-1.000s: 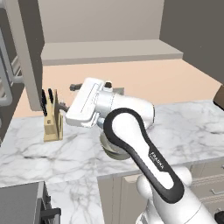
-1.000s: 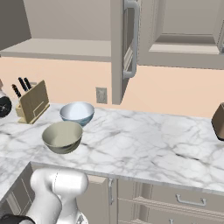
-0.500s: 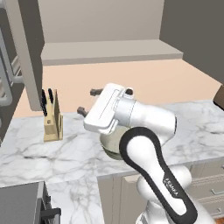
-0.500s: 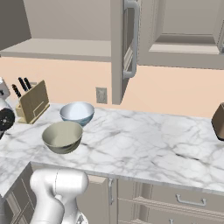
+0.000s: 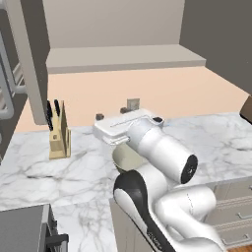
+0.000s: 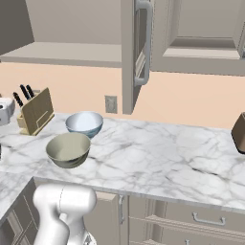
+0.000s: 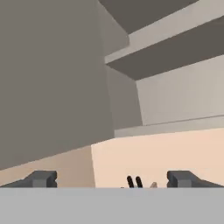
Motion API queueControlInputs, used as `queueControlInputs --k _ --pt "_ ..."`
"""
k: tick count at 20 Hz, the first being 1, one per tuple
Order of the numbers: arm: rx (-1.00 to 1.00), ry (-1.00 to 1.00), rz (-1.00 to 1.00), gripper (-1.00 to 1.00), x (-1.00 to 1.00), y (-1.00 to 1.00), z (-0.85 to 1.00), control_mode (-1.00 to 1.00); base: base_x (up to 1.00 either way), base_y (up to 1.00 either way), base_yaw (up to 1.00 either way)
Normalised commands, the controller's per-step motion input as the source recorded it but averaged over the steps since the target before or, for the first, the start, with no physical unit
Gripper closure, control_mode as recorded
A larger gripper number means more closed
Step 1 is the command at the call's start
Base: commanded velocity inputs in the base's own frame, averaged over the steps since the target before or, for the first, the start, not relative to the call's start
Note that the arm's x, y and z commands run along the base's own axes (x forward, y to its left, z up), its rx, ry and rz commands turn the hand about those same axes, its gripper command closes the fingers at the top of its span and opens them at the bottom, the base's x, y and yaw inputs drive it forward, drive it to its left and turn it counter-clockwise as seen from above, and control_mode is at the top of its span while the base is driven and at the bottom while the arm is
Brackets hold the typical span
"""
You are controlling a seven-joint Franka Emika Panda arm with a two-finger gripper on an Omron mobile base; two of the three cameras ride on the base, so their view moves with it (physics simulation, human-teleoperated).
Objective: Open the cabinet. Pick the bowls from the counter and place them in the cabinet. Then close the cabinet.
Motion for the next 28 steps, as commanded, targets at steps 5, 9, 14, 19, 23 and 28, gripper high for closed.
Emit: queueControlInputs --k 5,9,14,19,23,28 --pt "0.43 0.47 -0.28 -1.0 -0.27 -0.49 0.44 -1.0 0.0 0.0 0.0" --pt "0.28 0.28 0.0 -1.0 -0.08 -0.53 0.24 -1.0 0.0 0.0 0.0" --pt "0.31 0.22 0.01 -1.0 -0.04 -0.7 -0.11 -1.0 0.0 0.0 0.0" --pt "0.21 0.52 -0.13 -1.0 0.0 -0.33 -0.28 -1.0 0.0 0.0 0.0" --pt "0.08 0.7 -0.2 -1.0 0.0 -0.24 -0.02 -1.0 0.0 0.0 0.0" --pt "0.0 0.34 -0.12 -1.0 -0.04 -0.13 -0.3 -1.0 0.0 0.0 0.0"
